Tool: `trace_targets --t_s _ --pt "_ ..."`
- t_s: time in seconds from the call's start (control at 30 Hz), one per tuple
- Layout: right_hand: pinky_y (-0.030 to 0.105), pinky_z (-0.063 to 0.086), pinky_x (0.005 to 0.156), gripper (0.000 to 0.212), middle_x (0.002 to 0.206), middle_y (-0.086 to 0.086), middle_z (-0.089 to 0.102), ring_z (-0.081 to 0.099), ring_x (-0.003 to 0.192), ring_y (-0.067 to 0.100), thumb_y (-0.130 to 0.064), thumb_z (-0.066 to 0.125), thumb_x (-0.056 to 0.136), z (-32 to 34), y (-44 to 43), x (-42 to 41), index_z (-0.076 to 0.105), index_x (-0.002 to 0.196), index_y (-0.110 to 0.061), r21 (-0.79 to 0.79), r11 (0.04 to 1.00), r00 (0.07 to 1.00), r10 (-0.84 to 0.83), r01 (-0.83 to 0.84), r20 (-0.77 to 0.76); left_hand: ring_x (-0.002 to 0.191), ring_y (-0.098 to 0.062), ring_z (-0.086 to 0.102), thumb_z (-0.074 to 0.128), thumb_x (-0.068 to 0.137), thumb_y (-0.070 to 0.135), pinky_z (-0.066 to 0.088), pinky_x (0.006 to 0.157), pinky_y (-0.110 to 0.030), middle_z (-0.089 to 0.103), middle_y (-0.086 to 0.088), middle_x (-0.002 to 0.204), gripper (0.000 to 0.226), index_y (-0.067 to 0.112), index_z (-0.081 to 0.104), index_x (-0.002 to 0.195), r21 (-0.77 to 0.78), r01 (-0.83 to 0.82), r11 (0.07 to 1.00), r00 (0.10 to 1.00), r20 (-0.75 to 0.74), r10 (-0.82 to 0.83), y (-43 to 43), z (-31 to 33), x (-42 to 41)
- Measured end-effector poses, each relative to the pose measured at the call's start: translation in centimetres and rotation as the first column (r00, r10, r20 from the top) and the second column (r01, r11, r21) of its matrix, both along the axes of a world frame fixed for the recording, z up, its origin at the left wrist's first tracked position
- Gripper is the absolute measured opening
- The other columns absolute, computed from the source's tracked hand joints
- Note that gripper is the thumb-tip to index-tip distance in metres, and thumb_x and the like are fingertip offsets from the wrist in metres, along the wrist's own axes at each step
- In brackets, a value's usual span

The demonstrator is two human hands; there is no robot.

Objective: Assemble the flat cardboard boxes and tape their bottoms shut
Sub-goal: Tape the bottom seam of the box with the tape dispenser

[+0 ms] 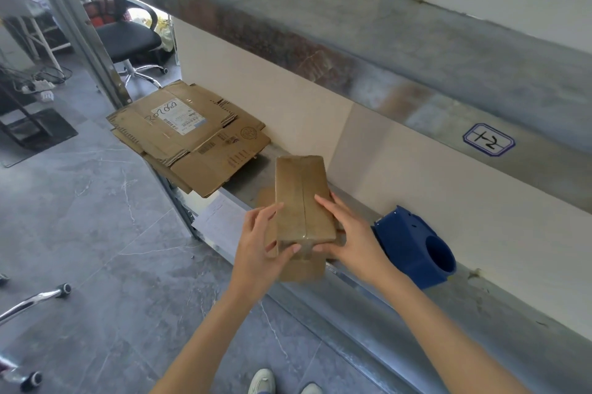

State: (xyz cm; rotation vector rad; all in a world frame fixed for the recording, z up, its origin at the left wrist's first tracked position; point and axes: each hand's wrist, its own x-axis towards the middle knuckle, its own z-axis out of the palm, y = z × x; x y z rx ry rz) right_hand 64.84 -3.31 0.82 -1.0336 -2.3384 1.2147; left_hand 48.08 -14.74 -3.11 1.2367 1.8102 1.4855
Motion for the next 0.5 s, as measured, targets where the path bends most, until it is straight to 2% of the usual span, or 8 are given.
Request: trace_targets --t_s 0.1,0.17,0.23,0.3,0.37,0.5 --pt "0.033 0.025 0.121 0.092 0.156 -0.028 0.018 0.022 0.144 -0.002 -0.004 0.079 0.08 0.5 1.5 0.5 0.036 0.138 -0.06 0.02 1.0 0.998 0.018 -0.017 -0.059 0.128 -0.007 0.043 0.088 0.072 0.022 0.06 0.082 -0.028 0.03 0.011 0.143 0.069 0.039 0.05 0.127 0.018 0.02 1.0 0.997 -0.08 -0.018 1.3 0.5 0.2" --pt "0.029 0.028 0.118 0.092 0.151 -0.035 0.018 0.025 0.143 -0.002 -0.001 0.077 0.08 0.4 2.4 0.7 0.037 0.135 -0.062 0.025 1.0 0.998 0.02 -0.019 -0.052 0.132 -0.011 0.044 0.088 0.07 0.024 0.059 0.081 -0.026 0.026 0.012 0.153 0.07 0.037 0.049 0.126 0.028 0.029 0.999 0.99 -0.136 -0.025 2.1 0.6 0.2" --pt "0.033 0.035 0.116 0.086 0.155 -0.022 0.026 0.031 0.143 0.007 -0.001 0.075 0.083 -0.1 2.6 0.8 0.039 0.135 -0.059 0.006 1.0 1.0 0.019 -0.019 -0.017 0.133 -0.01 0.044 0.088 0.069 0.025 0.059 0.081 -0.028 0.025 0.014 0.156 0.068 0.035 0.051 0.126 0.009 0.039 0.999 0.98 -0.196 -0.037 2.5 0.0 0.0" --pt "0.034 0.041 0.111 0.08 0.149 -0.012 0.039 0.042 0.135 0.011 -0.005 0.071 0.088 -1.0 2.4 0.9 0.035 0.136 -0.057 -0.02 0.999 0.999 0.035 -0.035 0.019 0.133 -0.011 0.044 0.088 0.07 0.024 0.061 0.079 -0.033 0.024 0.016 0.155 0.067 0.031 0.052 0.127 -0.016 0.052 0.999 0.971 -0.234 -0.054 2.6 -1.0 -0.5" --pt "0.032 0.043 0.109 0.08 0.142 -0.014 0.044 0.047 0.126 0.007 -0.007 0.068 0.09 -1.7 2.1 0.7 0.032 0.139 -0.058 -0.019 0.999 0.999 0.036 -0.036 0.026 0.133 -0.009 0.044 0.088 0.07 0.025 0.061 0.08 -0.033 0.024 0.02 0.155 0.068 0.034 0.052 0.128 -0.019 0.06 0.998 0.971 -0.232 -0.063 2.7 -1.5 -1.1" --pt "0.039 0.042 0.111 0.079 0.149 -0.012 0.04 0.044 0.131 0.011 -0.01 0.066 0.092 -1.7 2.9 0.0 0.028 0.143 -0.056 -0.01 0.999 0.997 0.046 -0.046 0.058 0.128 -0.005 0.047 0.087 0.071 0.027 0.06 0.084 -0.034 0.025 0.021 0.155 0.068 0.042 0.05 0.127 -0.054 0.069 0.996 0.974 -0.213 -0.079 3.2 -1.1 -2.0"
